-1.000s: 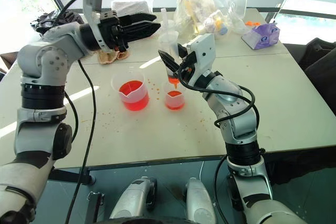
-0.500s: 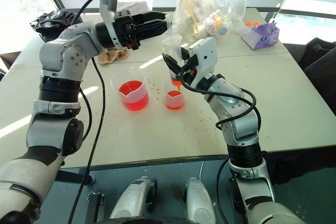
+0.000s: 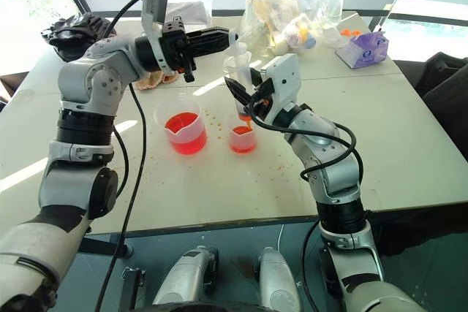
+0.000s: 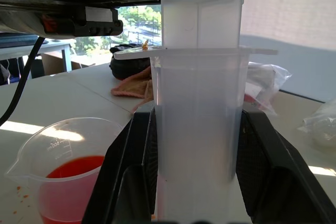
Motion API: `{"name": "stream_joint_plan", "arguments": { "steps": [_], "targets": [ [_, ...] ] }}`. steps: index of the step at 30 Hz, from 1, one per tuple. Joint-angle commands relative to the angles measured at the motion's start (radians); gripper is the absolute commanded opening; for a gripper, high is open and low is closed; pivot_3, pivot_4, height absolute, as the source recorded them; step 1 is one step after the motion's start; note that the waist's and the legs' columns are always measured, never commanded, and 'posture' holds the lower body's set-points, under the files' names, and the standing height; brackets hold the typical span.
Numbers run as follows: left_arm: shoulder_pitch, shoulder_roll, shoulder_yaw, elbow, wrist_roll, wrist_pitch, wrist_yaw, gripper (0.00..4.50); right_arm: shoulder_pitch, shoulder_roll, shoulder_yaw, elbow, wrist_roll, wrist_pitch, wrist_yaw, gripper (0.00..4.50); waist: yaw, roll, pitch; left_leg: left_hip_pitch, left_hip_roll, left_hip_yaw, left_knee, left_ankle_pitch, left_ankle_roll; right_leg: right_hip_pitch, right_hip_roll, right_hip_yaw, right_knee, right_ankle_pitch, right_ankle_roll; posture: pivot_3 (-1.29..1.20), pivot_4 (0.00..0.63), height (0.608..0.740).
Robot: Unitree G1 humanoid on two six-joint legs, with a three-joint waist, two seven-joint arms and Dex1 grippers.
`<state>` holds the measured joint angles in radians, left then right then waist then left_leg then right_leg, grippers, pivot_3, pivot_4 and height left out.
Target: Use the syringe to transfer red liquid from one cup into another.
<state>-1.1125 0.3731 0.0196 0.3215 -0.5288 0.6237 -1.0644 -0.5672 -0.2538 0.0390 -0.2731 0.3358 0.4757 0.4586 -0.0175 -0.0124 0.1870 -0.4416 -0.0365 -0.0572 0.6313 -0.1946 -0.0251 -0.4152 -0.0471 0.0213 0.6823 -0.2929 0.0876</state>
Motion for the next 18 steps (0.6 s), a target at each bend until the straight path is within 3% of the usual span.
{"name": "stream_joint_plan", "arguments": {
  "steps": [1, 18],
  "targets": [
    [0.012, -0.014, -0.055, -0.043, 0.009, 0.028, -0.021, 0.01, -0.048, 0.018, -0.002, -0.058, 0.019, -0.025, -0.002, 1.39, 0.002, 0.000, 0.000, 0.000, 0.000, 0.000, 0.000, 0.000, 0.000, 0.000, 0.000, 0.000, 0.000, 0.000, 0.000, 0.00, 0.150, 0.736],
    [0.064, -0.025, -0.064, -0.088, 0.011, 0.073, -0.017, 0.01, -0.082, 0.034, -0.032, -0.106, 0.090, 0.049, -0.012, 1.39, 0.001, 0.000, 0.000, 0.000, 0.000, 0.000, 0.000, 0.000, 0.000, 0.000, 0.000, 0.000, 0.000, 0.000, 0.000, 0.00, 0.150, 0.736]
  ]
}}
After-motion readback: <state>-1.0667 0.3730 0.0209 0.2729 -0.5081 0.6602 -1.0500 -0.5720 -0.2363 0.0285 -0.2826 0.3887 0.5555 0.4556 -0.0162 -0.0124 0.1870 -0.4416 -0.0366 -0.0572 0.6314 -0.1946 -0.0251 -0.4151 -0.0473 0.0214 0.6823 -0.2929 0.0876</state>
